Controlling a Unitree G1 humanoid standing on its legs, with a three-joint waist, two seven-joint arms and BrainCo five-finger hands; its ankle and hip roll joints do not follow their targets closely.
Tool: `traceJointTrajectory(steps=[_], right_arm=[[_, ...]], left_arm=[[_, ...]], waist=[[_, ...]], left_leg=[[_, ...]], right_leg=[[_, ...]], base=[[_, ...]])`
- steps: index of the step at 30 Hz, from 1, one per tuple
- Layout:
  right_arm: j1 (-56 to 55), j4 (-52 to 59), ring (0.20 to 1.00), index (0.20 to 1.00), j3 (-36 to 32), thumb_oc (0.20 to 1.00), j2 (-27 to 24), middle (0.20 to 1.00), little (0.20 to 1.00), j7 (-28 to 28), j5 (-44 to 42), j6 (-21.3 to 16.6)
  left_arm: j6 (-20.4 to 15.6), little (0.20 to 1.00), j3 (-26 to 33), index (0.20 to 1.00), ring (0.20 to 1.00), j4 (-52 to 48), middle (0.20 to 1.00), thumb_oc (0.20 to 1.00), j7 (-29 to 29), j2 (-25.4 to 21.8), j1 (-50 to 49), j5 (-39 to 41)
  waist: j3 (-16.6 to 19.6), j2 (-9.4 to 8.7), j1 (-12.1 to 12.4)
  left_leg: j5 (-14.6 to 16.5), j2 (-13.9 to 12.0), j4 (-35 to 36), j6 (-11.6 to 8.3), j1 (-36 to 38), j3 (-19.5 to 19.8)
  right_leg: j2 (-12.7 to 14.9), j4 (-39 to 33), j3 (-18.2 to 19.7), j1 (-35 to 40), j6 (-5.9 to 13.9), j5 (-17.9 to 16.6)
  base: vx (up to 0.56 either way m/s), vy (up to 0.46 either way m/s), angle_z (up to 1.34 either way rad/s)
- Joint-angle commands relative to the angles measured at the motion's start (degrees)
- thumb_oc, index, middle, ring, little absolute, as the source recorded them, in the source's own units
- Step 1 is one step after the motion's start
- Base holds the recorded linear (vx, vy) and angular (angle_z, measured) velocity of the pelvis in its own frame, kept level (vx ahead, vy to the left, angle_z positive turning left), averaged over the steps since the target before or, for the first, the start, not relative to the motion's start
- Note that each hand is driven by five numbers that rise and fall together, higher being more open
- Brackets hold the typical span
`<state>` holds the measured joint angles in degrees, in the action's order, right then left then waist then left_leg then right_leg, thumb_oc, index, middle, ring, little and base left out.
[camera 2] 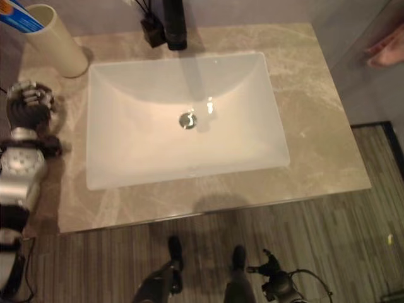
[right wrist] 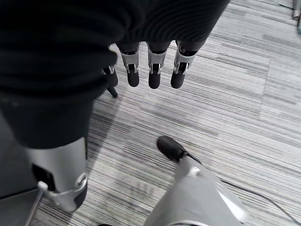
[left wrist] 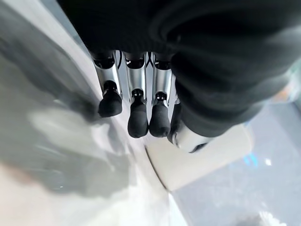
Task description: Put brush and paste in cup on sink, flatten towel.
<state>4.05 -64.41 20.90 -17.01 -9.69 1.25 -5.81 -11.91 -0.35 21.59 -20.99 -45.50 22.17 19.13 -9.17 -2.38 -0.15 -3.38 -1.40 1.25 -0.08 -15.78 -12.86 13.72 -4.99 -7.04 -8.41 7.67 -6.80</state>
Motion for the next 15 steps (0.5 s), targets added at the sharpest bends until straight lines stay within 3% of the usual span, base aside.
traceJointTrajectory(steps=[1, 3, 7, 10, 11, 12, 13, 15], right_arm=[[-3.92, -2.61, 1.0, 1.0, -3.59, 1.0, -0.56, 1.0, 1.0, 0.8, 2.31, 1.39], [-4.91, -3.08, 1.0, 1.0, -5.3, 1.0, -0.72, 1.0, 1.0, 1.14, 2.77, 1.35], [-6.42, -1.19, 1.0, 1.0, -8.36, 1.0, -1.99, 1.0, 1.0, 2.13, 2.57, 0.77], [-6.86, 0.55, 1.0, 1.0, -8.31, 1.0, -2.4, 1.0, 1.0, 2.3, 2.93, 0.42], [-7.24, 0.82, 1.0, 1.0, -8.39, 1.0, -2.53, 1.0, 1.0, 2.3, 2.97, 0.22], [-7.27, 1.22, 1.0, 1.0, -8.2, 1.0, -2.65, 1.0, 1.0, 2.39, 2.73, -0.06], [-7.51, 0.91, 1.0, 1.0, -7.96, 1.0, -2.66, 1.0, 1.0, 2.41, 1.66, -0.63], [-7.06, -0.18, 1.0, 1.0, -7.51, 1.0, -2.67, 1.0, 1.0, 1.94, 2.04, -0.65]], left_arm=[[-3.11, 0.2, 7.6, 0.2, 0.2, -7.24, 0.2, 0.2, 0.12, 2.96, -7.43, -4.86], [-3.93, 0.2, 9.42, 0.2, 0.2, -11.19, 0.2, 0.2, 2.43, 6.2, -12.92, -4.7], [-4.89, 0.2, 11.12, 0.2, 0.2, -18.77, 0.2, 0.2, 8.37, 7.54, -22.66, -6.35], [-4.66, 0.2, 11.78, 0.2, 0.2, -21.38, 0.2, 0.2, 8.96, 7.91, -25.14, -7.83], [-4.88, 0.2, 11.84, 0.2, 0.2, -21.55, 0.2, 0.2, 8.93, 8.38, -26.03, -8.37], [-5.11, 0.2, 11.49, 0.2, 0.2, -21.59, 0.2, 0.2, 9.07, 8.77, -25.65, -8.0], [-5.54, 0.2, 11.22, 0.2, 0.2, -22.09, 0.2, 0.2, 9.28, 9.9, -25.29, -7.19], [-5.4, 0.2, 11.55, 0.2, 0.2, -22.81, 0.2, 0.2, 9.59, 10.83, -25.77, -6.97]], waist=[[4.55, -0.63, 1.37], [5.94, -0.95, 1.61], [7.47, -0.14, 1.76], [6.98, 0.42, 1.57], [6.85, 0.85, 1.37], [6.84, 1.39, 0.16], [6.31, 2.52, -0.49], [5.25, 3.26, 0.14]], left_leg=[[-1.26, 2.9, 3.75, -0.58, 0.0, 6.23], [-0.06, 3.9, 3.5, 0.01, 1.9, 6.33], [3.2, 6.27, 0.65, 2.07, 5.55, 6.06], [4.54, 6.55, -0.37, 3.07, 7.46, 5.77], [5.07, 6.51, -1.37, 3.22, 7.82, 5.9], [5.17, 6.75, -1.5, 3.33, 8.81, 6.86], [5.41, 6.32, -1.92, 3.5, 10.73, 7.46], [6.23, 5.75, -1.72, 3.29, 13.28, 7.13]], right_leg=[[0.78, 2.07, -0.21, 9.97, 4.08, -1.22], [1.47, 3.29, 0.19, 11.2, 4.33, -3.05], [2.85, 11.31, 2.45, 11.73, 4.66, -8.33], [2.01, 16.05, 2.98, 11.04, 4.04, -7.73], [0.81, 17.84, 3.57, 10.69, 3.7, -6.78], [-3.37, 19.75, 6.76, 9.47, 2.49, -2.32], [-8.37, 21.04, 7.36, 5.51, 0.5, 6.49], [-7.86, 19.1, 1.07, 2.31, -1.22, 9.68]], base=[[0.07, 0.07, 0.13], [0.07, 0.083, 0.01], [0.04, 0.139, 0.01], [0.04, 0.139, -0.07], [0.08, 0.136, -0.07], [0.16, 0.206, 0.0], [0.16, 0.181, 0.08], [0.12, 0.055, 0.42]])
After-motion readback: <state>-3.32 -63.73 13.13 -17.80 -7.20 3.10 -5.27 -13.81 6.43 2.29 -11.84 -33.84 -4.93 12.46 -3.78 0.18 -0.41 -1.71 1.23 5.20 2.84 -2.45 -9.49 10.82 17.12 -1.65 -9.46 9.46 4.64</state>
